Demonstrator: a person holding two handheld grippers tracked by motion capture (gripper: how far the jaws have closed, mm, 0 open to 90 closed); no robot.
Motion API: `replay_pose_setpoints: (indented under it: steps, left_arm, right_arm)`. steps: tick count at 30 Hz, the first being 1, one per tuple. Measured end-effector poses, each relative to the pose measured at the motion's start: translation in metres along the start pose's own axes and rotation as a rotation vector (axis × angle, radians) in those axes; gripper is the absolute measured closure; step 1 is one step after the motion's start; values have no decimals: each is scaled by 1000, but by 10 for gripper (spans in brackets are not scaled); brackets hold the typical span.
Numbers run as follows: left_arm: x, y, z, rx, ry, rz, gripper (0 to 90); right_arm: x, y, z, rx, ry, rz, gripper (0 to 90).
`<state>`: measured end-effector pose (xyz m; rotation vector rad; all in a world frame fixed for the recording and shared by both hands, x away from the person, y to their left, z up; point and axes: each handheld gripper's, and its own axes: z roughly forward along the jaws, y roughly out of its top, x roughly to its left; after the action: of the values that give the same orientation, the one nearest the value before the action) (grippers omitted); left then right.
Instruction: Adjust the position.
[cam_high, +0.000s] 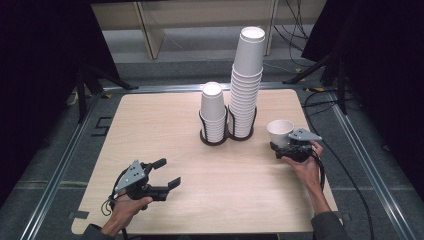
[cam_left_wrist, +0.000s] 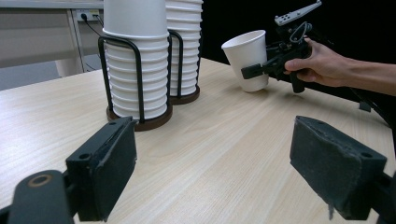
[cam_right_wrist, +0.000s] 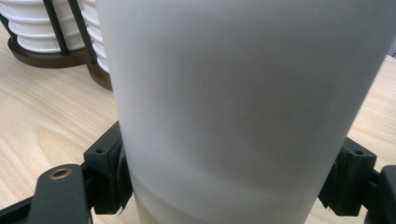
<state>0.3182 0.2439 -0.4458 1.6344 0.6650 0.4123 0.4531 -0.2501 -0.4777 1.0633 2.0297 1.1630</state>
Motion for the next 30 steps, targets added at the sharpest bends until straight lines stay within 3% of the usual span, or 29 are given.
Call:
replay_pose_setpoints:
  steps: [3, 5, 7, 8, 9, 10, 11, 13, 14, 17, 20, 25, 30]
  left_arm:
    - [0, 0, 1, -5, -8, 2, 143]
    - [0, 0, 1, -6, -8, 1, 143]
    - [0, 0, 1, -6, -7, 0, 144]
    - [0, 0, 1, -6, -7, 0, 144]
    - [0, 0, 1, -6, -7, -1, 144]
    - [0, 0, 1, -7, -7, -1, 144]
    - [0, 1, 0, 6, 1, 1, 143]
    - [0, 0, 1, -8, -8, 0, 143]
    - [0, 1, 0, 13, 4, 2, 144]
    - [0, 1, 0, 16, 5, 2, 144]
    - [0, 0, 0, 16, 2, 6, 144]
    - [0, 0, 0, 19, 4, 7, 144]
    - [0, 0, 0, 19, 4, 5, 143]
  right_arm:
    - [0, -1, -2, 18, 11, 30, 208]
    - [-2, -1, -4, 21, 15, 24, 208]
    - [-1, -2, -6, 33, 22, 61, 208]
    - [-1, -2, -6, 33, 22, 61, 208]
    - [-4, -2, -5, 19, 10, 22, 209]
    - [-1, -3, -6, 25, 11, 68, 212]
    - [-3, -2, -5, 13, 3, 18, 214]
    - [-2, -2, -4, 9, 11, 32, 215]
    - [-1, 0, -4, -21, 14, 67, 216]
    - [-3, 2, 0, -71, 5, 70, 216]
    - [-3, 2, 5, -80, 0, 73, 215]
    - [-3, 1, 14, -31, -13, 72, 213]
    - [-4, -1, 12, -28, -12, 78, 210]
